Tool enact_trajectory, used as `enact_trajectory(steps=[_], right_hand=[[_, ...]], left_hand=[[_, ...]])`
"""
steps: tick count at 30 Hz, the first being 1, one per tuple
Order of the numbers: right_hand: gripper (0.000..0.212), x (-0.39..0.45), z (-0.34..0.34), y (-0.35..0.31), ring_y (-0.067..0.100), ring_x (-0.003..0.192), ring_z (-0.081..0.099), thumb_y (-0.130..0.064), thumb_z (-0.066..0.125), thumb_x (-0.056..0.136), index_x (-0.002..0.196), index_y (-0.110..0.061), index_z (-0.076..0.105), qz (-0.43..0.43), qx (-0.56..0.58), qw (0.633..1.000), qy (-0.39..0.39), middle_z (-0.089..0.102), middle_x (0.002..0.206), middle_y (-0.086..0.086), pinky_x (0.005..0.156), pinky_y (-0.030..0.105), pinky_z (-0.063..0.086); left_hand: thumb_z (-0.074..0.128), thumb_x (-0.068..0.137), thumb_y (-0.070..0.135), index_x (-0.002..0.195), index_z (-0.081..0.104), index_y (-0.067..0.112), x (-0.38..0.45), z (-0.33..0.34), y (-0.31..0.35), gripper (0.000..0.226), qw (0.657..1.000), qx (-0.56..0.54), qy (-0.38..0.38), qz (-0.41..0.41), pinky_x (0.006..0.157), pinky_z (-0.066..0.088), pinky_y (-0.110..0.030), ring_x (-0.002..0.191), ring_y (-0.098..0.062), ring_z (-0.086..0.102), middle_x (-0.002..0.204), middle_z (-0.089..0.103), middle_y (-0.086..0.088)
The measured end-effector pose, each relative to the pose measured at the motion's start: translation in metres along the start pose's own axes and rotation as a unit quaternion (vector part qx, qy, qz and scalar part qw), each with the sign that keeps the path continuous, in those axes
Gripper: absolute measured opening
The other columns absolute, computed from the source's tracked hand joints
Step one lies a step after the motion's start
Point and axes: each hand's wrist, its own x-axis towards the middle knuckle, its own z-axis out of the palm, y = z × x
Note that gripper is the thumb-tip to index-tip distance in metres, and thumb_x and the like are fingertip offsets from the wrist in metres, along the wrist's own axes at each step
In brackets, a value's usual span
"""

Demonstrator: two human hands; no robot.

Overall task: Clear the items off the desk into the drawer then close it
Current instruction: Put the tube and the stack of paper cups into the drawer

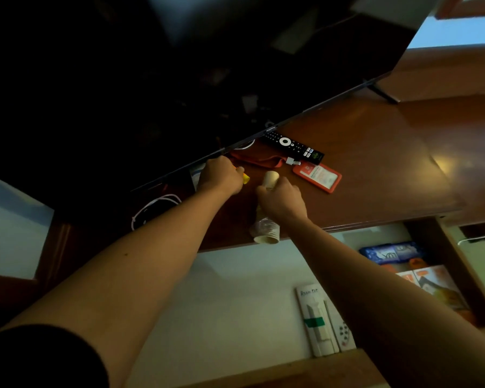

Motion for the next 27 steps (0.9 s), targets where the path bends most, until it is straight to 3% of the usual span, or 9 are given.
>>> enact_trajectory(steps=[6,10,12,14,17,20,23,27], right_hand=[[0.06,0.001,-0.002,0.006,0.037,0.113,0.056,-0.049,0.057,0.094,0.137,-0.01,0.042,-0.056,-0.026,0.998,0.004,0.052,0.129,0.017,0.092,0.051,0.052],[0.065,-0.002,-0.002,0.006,0.038,0.115,0.053,-0.056,0.055,0.092,0.137,-0.011,0.043,-0.065,-0.06,0.996,-0.007,0.05,0.129,0.016,0.09,0.048,0.051],[0.064,-0.001,-0.005,0.008,0.038,0.113,0.055,-0.053,0.058,0.09,0.136,-0.011,0.043,-0.07,-0.058,0.996,-0.019,0.05,0.127,0.015,0.091,0.05,0.052],[0.061,0.001,-0.01,0.01,0.037,0.11,0.056,-0.049,0.06,0.09,0.134,-0.01,0.044,-0.072,-0.047,0.996,-0.027,0.051,0.126,0.015,0.088,0.048,0.052],[0.056,0.003,-0.018,0.015,0.035,0.107,0.057,-0.046,0.06,0.09,0.13,-0.009,0.046,-0.076,-0.035,0.996,-0.029,0.053,0.124,0.015,0.081,0.042,0.049],[0.057,0.003,-0.026,0.024,0.033,0.106,0.058,-0.046,0.062,0.09,0.13,-0.009,0.047,-0.084,-0.033,0.995,-0.04,0.055,0.124,0.015,0.077,0.039,0.048],[0.059,-0.003,-0.035,0.035,0.03,0.104,0.058,-0.045,0.064,0.089,0.133,-0.009,0.047,-0.089,-0.035,0.994,-0.048,0.056,0.124,0.014,0.074,0.037,0.045],[0.06,-0.019,-0.04,0.051,0.024,0.094,0.055,-0.045,0.065,0.088,0.133,-0.01,0.049,-0.105,-0.029,0.992,-0.061,0.057,0.122,0.012,0.072,0.035,0.044]], left_hand=[[0.066,0.087,0.053,0.115,0.064,0.003,0.007,0.006,0.016,0.057,0.999,-0.007,-0.032,-0.037,0.071,0.06,-0.044,0.084,-0.034,0.072,0.107,0.069,-0.018],[0.069,0.09,0.029,0.109,0.061,-0.001,0.01,0.004,0.021,0.037,0.996,-0.016,-0.055,-0.062,0.038,0.048,-0.027,0.053,-0.025,0.069,0.093,0.071,-0.016],[0.069,0.086,0.012,0.107,0.062,-0.003,0.013,0.003,0.019,0.027,0.995,-0.019,-0.065,-0.072,0.037,0.05,-0.028,0.05,-0.026,0.069,0.093,0.072,-0.018],[0.066,0.085,0.005,0.105,0.063,-0.003,0.012,0.002,0.017,0.021,0.994,-0.026,-0.071,-0.084,0.047,0.058,-0.034,0.056,-0.027,0.071,0.095,0.073,-0.019],[0.062,0.087,0.009,0.082,0.053,0.002,0.003,-0.002,0.018,0.013,0.994,-0.052,-0.052,-0.079,0.053,0.06,-0.034,0.056,-0.029,0.071,0.091,0.072,-0.021],[0.063,0.089,0.024,0.087,0.061,0.004,-0.017,-0.005,0.022,0.019,0.996,-0.067,-0.017,-0.064,0.039,0.047,-0.023,0.046,-0.021,0.068,0.08,0.071,-0.015],[0.063,0.087,0.032,0.083,0.068,0.008,-0.05,0.004,0.017,0.024,0.996,-0.076,-0.023,-0.047,0.044,0.044,-0.022,0.047,-0.017,0.067,0.064,0.069,-0.008],[0.068,0.085,0.034,0.074,0.062,0.017,-0.1,0.022,0.005,0.021,0.994,-0.092,-0.03,-0.052,0.048,0.046,-0.027,0.058,-0.021,0.066,0.069,0.067,-0.006]])
